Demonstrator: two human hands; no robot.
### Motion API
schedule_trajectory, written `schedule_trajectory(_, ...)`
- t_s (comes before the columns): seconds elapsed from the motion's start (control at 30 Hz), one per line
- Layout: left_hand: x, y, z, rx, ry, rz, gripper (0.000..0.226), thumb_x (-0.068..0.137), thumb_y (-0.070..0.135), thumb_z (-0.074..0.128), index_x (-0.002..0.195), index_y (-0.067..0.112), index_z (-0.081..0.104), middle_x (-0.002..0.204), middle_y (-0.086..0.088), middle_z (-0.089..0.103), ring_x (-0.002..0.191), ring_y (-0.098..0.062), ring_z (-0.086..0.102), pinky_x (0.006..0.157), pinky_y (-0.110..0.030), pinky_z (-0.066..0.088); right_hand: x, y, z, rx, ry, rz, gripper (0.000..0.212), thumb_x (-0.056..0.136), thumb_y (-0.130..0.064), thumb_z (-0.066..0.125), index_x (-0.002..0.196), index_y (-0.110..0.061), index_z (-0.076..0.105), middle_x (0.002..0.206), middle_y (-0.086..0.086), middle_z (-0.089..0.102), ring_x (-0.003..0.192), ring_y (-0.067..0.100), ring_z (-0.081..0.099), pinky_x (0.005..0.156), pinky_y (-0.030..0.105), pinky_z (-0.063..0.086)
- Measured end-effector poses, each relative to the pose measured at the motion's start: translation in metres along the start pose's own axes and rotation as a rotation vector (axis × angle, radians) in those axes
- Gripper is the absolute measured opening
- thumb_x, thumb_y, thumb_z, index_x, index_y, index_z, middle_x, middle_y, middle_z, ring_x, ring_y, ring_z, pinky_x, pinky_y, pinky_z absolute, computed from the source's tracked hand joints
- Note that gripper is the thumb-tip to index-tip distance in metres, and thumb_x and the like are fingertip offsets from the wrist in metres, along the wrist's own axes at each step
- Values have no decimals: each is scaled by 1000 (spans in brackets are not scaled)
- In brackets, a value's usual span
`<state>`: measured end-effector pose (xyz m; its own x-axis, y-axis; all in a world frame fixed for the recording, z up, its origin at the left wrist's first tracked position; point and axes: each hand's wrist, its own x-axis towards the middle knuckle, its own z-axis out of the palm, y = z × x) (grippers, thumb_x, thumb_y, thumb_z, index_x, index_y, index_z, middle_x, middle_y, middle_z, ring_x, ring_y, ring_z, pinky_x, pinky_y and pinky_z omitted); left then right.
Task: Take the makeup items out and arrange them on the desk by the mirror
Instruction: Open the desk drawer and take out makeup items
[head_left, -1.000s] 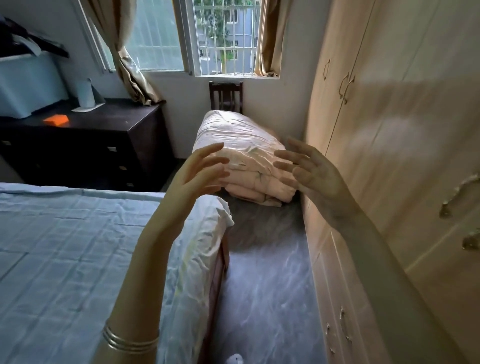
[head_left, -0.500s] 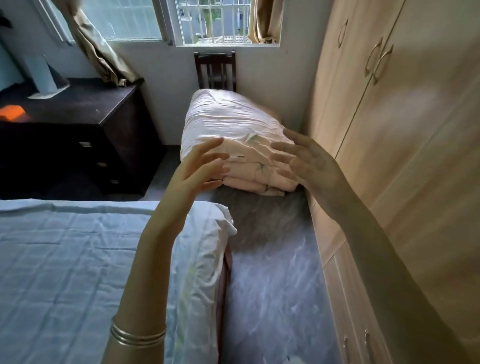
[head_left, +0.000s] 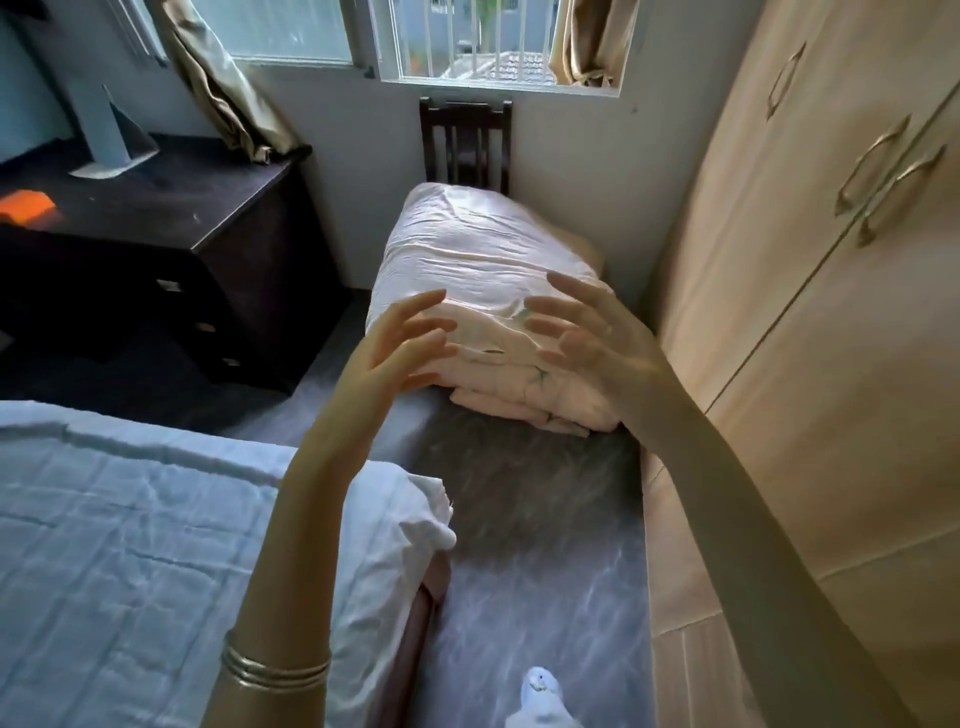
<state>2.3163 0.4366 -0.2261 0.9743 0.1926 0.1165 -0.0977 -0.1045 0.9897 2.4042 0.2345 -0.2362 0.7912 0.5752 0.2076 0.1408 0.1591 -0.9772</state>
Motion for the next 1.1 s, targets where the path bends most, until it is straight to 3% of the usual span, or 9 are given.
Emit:
schedule_trajectory(0.13,43,-9,7,6,73,-10,45,83,35,49,127,28,51,115,5,64,101,-10,65,84,-20,53,50,12,-29,-9,-84,25,60,75,-39,67,131,-28,47,128,-3,59,120,19,56,98,33,48)
schedule_trajectory(0.43,112,-43,-17,-22,203,-104,33,84,39,48,116,38,55,116,4,65,102,-13,66,85,-27,51,148,49,-45,10,-212,100,58,78,-37,65,132,-26,49,130,-2,59,123,20,54,105,49,41)
schedule_trajectory(0.77,218,-61,-91,-31,344,-89,35,81,36,51,116,37,54,106,12,68,99,-10,66,80,-22,55,299,76,-13,-20,-365,120,51,85,-18,65,133,-24,48,129,-3,59,120,17,57,101,40,47)
schedule_trajectory(0.9,253,-60,-126,-39,385,-77,38,80,35,51,118,35,54,113,3,64,99,-10,66,78,-22,54,355,80,9,4,-388,110,54,83,-22,65,133,-24,47,128,-2,60,119,17,57,102,44,46)
schedule_trajectory(1.03,265,-67,-158,-39,466,-88,48,74,45,57,121,35,53,116,3,64,103,-12,65,82,-26,53,393,90,34,29,-486,122,66,74,-42,74,133,-26,49,130,1,58,121,21,56,104,49,42)
schedule_trajectory(1.1,267,-71,-172,-26,518,-102,53,69,51,56,120,37,53,116,3,64,104,-12,65,84,-29,52,412,99,47,18,-537,122,60,77,-38,73,131,-30,50,130,-2,59,121,20,56,105,50,41)
